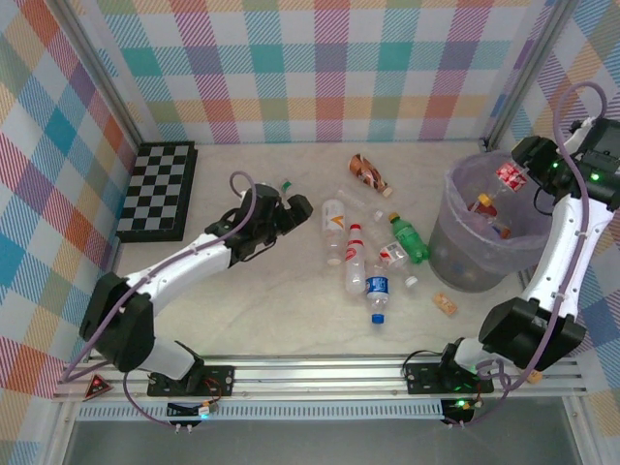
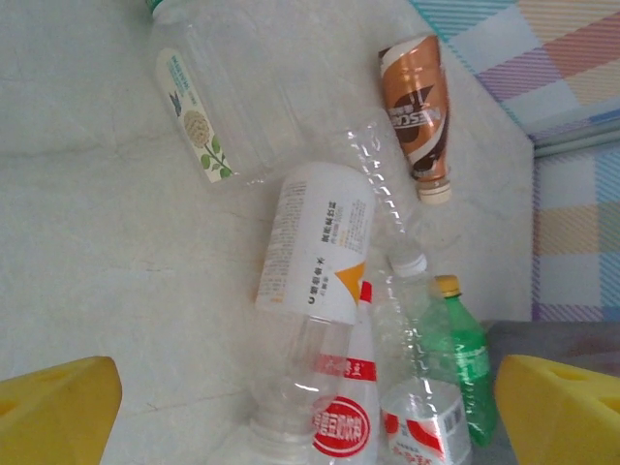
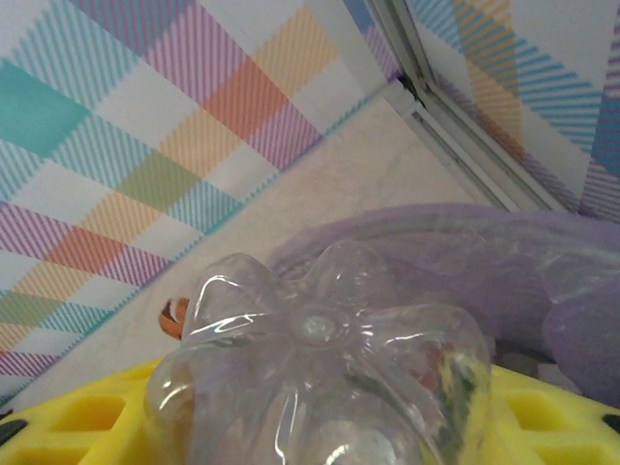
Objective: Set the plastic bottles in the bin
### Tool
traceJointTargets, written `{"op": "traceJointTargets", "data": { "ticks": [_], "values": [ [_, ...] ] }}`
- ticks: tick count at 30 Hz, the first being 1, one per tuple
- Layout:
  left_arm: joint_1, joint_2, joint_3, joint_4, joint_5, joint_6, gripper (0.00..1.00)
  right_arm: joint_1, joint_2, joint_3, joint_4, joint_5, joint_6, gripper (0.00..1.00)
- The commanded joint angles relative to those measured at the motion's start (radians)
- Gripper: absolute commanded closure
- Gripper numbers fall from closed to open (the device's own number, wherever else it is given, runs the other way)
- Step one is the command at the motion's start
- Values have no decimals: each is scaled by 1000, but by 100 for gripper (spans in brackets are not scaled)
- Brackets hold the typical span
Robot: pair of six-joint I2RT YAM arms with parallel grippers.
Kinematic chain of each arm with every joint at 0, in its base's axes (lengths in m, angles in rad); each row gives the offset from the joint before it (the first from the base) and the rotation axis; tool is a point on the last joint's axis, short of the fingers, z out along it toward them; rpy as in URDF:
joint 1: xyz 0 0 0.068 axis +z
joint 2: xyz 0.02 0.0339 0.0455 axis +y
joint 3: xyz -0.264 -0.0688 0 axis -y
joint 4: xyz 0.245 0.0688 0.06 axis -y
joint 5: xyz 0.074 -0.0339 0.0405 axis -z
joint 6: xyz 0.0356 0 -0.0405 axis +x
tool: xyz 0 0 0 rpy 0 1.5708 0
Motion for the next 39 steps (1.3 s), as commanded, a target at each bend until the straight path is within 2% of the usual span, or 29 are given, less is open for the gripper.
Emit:
{"op": "traceJointTargets", "data": {
  "ticks": [1, 13, 29, 34, 39],
  "values": [
    [10, 72, 71, -38, 4, 39, 4, 9, 25, -39, 22, 15, -21, 71],
    [36, 268, 173, -4, 2, 11, 6, 98, 163, -156, 83, 11, 4, 67],
    [51, 407, 218, 46, 35, -16, 7, 114, 195, -358, 207, 7, 75, 61],
    [51, 426, 222, 53, 39, -25, 7, 114, 171, -393, 207, -10, 59, 50],
    [51, 435, 215, 61, 35, -50, 8, 114, 100, -340, 138, -21, 26, 37]
  ]
}}
